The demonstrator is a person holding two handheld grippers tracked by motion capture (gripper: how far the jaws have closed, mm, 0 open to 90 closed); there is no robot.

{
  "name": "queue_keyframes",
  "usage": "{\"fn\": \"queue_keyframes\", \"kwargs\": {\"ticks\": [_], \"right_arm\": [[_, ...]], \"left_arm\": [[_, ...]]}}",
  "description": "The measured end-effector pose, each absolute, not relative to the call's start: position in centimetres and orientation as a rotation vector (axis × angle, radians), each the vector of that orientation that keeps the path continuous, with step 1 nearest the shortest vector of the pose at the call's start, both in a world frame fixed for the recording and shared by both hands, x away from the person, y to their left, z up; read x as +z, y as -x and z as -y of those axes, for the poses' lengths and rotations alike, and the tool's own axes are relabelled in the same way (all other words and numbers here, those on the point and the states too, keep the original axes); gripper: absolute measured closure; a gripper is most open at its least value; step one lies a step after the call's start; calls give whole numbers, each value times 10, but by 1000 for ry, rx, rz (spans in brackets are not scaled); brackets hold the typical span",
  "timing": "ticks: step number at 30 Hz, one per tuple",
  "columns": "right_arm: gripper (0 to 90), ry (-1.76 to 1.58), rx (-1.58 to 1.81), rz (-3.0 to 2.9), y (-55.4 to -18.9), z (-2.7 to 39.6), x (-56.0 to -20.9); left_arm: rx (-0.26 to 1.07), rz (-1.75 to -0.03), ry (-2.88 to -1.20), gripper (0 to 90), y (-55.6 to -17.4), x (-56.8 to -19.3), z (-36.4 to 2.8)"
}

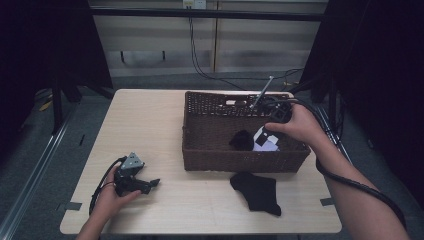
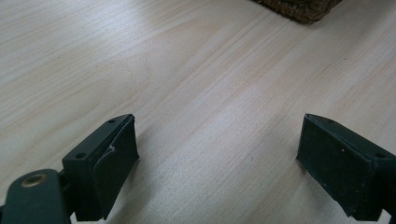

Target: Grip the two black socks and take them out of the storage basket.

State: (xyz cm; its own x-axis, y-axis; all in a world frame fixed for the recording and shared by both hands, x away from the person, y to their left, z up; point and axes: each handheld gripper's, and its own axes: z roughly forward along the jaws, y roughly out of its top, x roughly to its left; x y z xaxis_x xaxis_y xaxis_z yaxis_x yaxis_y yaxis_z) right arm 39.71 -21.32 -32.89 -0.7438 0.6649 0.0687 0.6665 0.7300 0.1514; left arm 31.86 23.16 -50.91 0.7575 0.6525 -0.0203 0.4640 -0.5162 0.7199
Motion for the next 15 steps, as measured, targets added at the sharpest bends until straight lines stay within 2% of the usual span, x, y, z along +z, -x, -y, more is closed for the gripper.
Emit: {"fn": "queue_keyframes", "kwargs": {"ticks": [15], "right_arm": [[177,1199,-265,2878,-430,207,-363]], "left_arm": [[330,-830,-2211,112,-319,-509,-232]]}}
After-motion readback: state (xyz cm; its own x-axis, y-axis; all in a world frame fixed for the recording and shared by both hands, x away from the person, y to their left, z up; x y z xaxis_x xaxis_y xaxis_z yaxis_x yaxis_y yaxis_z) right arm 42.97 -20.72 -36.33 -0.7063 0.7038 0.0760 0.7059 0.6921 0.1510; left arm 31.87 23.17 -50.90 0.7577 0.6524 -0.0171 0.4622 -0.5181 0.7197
